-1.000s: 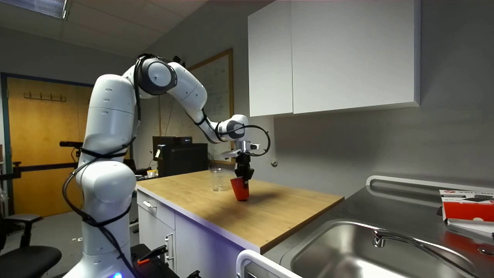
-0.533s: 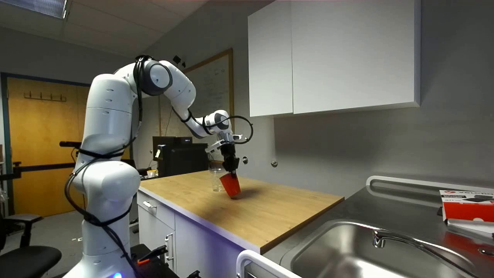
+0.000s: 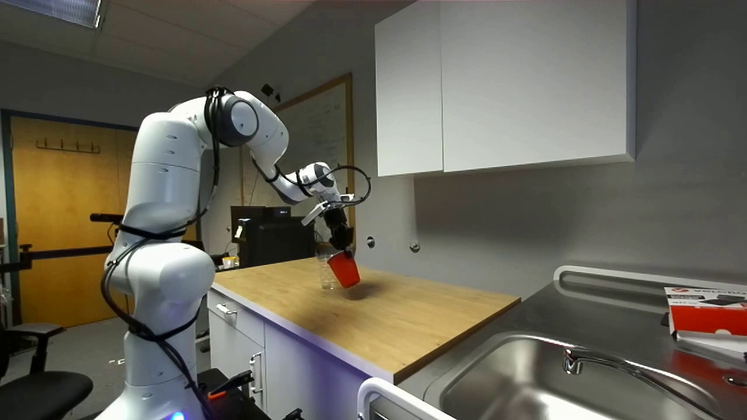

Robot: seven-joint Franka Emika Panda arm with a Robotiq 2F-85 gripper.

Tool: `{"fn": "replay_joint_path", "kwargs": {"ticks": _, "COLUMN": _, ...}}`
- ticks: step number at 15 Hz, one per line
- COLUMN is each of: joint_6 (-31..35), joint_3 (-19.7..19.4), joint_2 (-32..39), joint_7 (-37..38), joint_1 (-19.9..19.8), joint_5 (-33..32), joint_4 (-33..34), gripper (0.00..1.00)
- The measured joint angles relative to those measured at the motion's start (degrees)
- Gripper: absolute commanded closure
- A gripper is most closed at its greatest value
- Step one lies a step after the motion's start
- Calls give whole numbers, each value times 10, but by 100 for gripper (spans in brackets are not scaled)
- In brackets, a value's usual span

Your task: Pour the contents of the orange cup into the transparent one

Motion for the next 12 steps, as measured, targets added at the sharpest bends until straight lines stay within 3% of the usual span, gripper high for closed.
{"fn": "replay_joint_path", "kwargs": {"ticks": 7, "joint_6": -26, "joint_3": 6, "joint_2": 1, "joint_7": 24, "joint_1": 4, "joint_5": -37, "joint_4": 37, "gripper": 92}}
{"fn": "replay_joint_path", "kwargs": {"ticks": 12, "joint_6": -52, "joint_3": 24, "joint_2": 13, "joint_7": 44, "joint_1": 29, "joint_5": -79, "joint_4": 80, "gripper": 92}}
